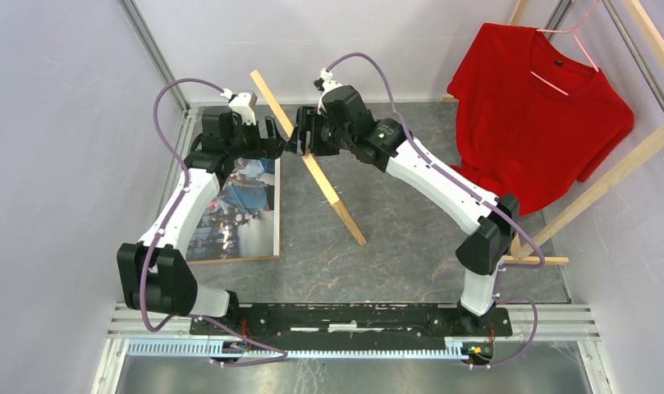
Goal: Put the photo into the frame
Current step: Turn over the photo frame at the center of the board.
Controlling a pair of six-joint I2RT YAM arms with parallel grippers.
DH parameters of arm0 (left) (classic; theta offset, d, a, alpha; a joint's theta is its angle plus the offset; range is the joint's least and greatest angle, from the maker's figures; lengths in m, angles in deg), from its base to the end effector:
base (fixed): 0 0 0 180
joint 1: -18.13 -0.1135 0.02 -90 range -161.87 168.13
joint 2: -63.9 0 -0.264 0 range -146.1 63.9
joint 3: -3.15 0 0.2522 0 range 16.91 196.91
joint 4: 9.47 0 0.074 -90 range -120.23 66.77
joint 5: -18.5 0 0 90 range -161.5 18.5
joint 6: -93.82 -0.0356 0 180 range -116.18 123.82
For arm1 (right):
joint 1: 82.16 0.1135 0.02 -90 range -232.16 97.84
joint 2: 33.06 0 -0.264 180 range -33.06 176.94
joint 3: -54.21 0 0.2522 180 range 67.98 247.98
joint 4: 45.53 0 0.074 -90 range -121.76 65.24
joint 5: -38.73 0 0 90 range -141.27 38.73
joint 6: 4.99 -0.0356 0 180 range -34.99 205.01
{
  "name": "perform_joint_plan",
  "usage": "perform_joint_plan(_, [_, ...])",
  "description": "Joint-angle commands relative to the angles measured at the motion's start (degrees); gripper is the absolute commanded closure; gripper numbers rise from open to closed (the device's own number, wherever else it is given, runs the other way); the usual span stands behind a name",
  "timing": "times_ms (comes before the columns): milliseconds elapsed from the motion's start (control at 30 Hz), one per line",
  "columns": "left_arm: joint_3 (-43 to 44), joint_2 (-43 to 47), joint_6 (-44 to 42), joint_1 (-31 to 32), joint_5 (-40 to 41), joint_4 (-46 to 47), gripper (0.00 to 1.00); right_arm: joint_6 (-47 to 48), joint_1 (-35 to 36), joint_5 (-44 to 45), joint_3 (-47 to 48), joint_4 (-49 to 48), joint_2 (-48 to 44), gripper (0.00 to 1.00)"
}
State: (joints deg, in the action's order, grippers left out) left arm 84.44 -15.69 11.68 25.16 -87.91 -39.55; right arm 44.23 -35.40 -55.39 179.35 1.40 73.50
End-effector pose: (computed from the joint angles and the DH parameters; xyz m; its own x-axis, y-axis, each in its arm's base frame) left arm 0.3159 -0.0491 0.3292 -0.5171 -0.0684 -0.8532 0.2962 0.9209 -0.2533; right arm 0.2932 0.3155 0.3949 -0.7492 0.1543 -0.6441 -0.3705 0.7085 0.6007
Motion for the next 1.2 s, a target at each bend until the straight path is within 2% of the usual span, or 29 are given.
perform_joint_plan(0, [2.7, -1.0, 2.6, 0.7, 1.1, 2.2, 0.00, 8.3, -1.7, 11.8, 1.8, 7.6, -2.1, 0.35])
perform_joint_plan(133, [2.9, -1.7, 2.8, 0.9, 0.9, 2.2, 0.00, 9.5, -2.2, 13.1, 1.8, 6.0, -3.8, 0.53])
perform_joint_plan(200, [2.8, -1.7, 3.0, 0.9, 0.7, 2.2, 0.00, 10.3, -2.3, 13.6, 2.4, 5.9, -3.9, 0.55])
perform_joint_plan(300, [2.7, -1.5, 2.9, 1.0, 0.3, 1.7, 0.00, 11.7, -2.2, 14.7, 3.9, 7.1, -3.4, 0.54])
perform_joint_plan(400, [2.8, -1.4, 2.3, 1.0, 0.1, 0.8, 0.00, 13.2, -2.2, 16.2, 5.0, 8.4, -2.7, 0.45])
perform_joint_plan(533, [3.0, -1.3, 1.7, 1.0, -0.2, -0.2, 0.00, 14.4, -2.2, 20.2, 6.1, 10.8, -2.3, 0.37])
perform_joint_plan(767, [2.3, -0.5, 1.4, 1.0, -0.7, -0.6, 0.00, 16.7, -2.2, 26.7, 5.6, 11.4, -4.0, 0.41])
perform_joint_plan(933, [2.2, -0.6, 0.7, 1.0, -0.1, -1.2, 0.00, 18.2, -2.2, 30.2, 4.5, 11.0, -5.5, 0.49])
perform_joint_plan(1000, [2.0, -0.7, 0.2, 1.0, 0.2, -1.3, 0.00, 18.9, -2.2, 31.7, 4.0, 10.9, -6.3, 0.58])
perform_joint_plan(1167, [1.1, -1.3, -1.9, 1.0, -0.2, -2.0, 0.00, 18.6, -4.1, 32.7, 0.6, 11.2, -9.2, 0.71])
